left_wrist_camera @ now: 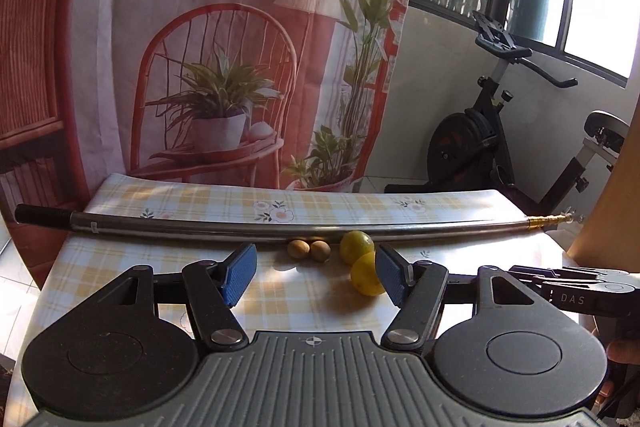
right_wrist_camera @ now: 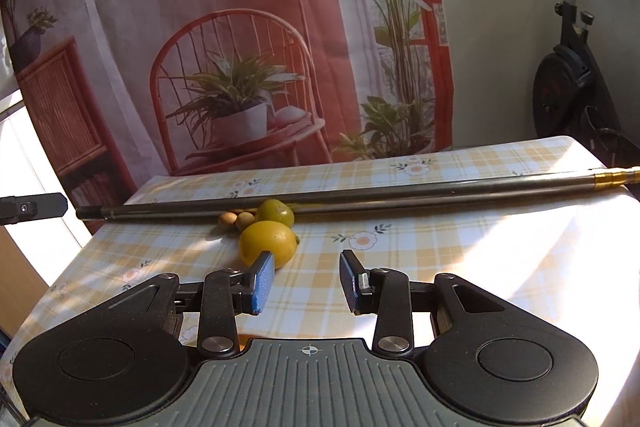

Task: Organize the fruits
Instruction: 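Withdraw both open tools from the plate toward the remaining fruits, then move the left tool to a small brown fruit and close on it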

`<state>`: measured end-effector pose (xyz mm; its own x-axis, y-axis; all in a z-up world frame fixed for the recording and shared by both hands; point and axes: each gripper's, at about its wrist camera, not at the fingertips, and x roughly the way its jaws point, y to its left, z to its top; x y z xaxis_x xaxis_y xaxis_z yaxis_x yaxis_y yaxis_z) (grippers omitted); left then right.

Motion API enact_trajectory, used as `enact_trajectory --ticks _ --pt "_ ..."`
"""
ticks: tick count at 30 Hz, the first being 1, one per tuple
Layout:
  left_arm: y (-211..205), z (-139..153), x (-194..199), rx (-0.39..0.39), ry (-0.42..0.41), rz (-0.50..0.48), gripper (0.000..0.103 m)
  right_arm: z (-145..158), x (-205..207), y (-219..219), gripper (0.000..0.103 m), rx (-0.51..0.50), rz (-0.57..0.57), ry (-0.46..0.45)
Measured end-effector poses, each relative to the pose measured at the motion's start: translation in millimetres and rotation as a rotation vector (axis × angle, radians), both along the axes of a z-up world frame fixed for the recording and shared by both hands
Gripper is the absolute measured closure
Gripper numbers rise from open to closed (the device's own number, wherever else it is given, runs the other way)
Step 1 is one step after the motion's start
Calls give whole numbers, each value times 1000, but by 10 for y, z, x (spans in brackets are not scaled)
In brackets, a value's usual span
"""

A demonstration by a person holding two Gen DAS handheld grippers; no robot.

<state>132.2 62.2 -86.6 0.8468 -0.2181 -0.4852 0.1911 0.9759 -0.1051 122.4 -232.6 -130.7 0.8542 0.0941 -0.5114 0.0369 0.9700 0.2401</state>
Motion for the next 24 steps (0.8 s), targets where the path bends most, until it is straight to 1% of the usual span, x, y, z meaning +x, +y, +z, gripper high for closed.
enact_trajectory --ticks 3,6,9,10,13,14,17,18,19,22,23,24 --pt "3 -51 156 27 14 0 36 -23 141 -23 69 1 1 14" --pt "3 -143 376 32 51 -9 37 -66 273 -1 69 -9 11 27" --pt "-40 -276 587 46 65 -46 44 -108 382 15 69 -6 23 34" --pt "-60 -340 663 51 72 -56 47 -121 420 23 69 -8 26 36" --pt "-102 -519 896 55 109 -45 56 -157 526 34 69 -14 34 47" --pt "-110 -583 978 52 123 -43 57 -165 553 35 69 -15 36 50" --pt "-131 -760 1218 27 152 -41 59 -194 647 35 69 -24 43 56" --pt "-134 -803 1293 12 159 -41 62 -208 672 39 69 -25 45 58" --pt "-123 -848 1364 -11 168 -34 65 -222 691 34 69 -22 47 60" --pt "-75 -1001 1567 -114 216 27 65 -277 735 2 69 1 49 68" --pt "-70 -1045 1616 -135 227 35 66 -292 748 -5 69 6 51 71" --pt "-75 -1075 1644 -139 233 39 66 -307 757 -13 69 8 52 73"
